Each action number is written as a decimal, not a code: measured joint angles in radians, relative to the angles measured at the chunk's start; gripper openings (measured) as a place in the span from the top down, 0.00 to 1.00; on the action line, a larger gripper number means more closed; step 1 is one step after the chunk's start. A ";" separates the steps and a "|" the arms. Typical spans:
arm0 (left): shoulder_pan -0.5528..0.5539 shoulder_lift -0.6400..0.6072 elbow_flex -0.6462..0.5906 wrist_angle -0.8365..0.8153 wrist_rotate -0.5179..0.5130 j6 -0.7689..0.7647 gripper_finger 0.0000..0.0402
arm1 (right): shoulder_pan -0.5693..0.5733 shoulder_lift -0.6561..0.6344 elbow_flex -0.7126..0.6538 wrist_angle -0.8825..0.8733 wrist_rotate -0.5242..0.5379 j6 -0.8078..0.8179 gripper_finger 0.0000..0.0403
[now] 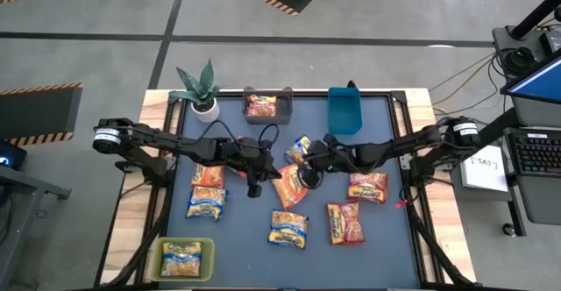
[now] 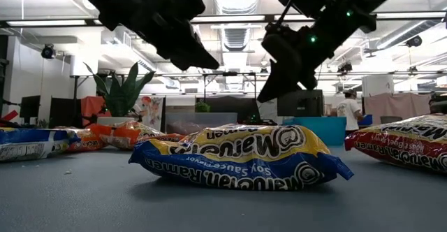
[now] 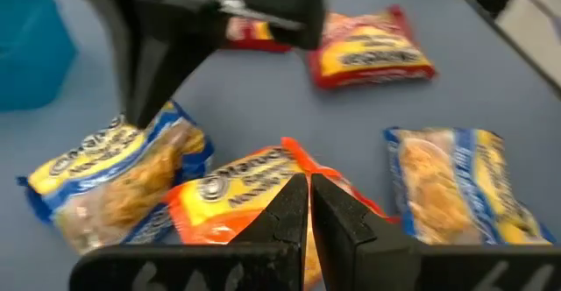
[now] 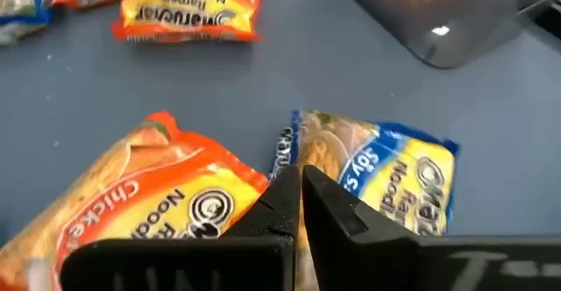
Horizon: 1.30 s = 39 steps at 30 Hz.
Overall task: Sort Maruchan noodles
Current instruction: Put the blue noodle pack into the yellow bin
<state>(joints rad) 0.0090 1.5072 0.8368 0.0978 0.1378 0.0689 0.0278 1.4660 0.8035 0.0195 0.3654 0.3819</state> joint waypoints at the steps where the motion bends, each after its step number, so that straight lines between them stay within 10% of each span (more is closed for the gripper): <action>1: 0.000 0.007 0.000 0.008 -0.034 -0.013 1.00 | -0.003 -0.019 0.006 -0.044 -0.012 -0.007 0.98; 11: 0.034 0.195 0.001 0.226 -0.205 -0.011 1.00 | -0.009 -0.235 -0.036 -0.367 -0.085 0.155 0.98; 27: 0.131 0.386 0.001 0.406 -0.209 -0.021 1.00 | -0.084 -0.393 -0.342 -0.100 -0.109 0.443 0.97; 39: 0.145 0.439 -0.001 0.371 -0.231 -0.062 1.00 | -0.128 -0.302 -0.352 -0.056 -0.134 0.569 0.61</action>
<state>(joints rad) 0.1539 1.9464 0.8360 0.4690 -0.0932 0.0065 -0.1000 1.1645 0.4515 -0.0363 0.2317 0.9510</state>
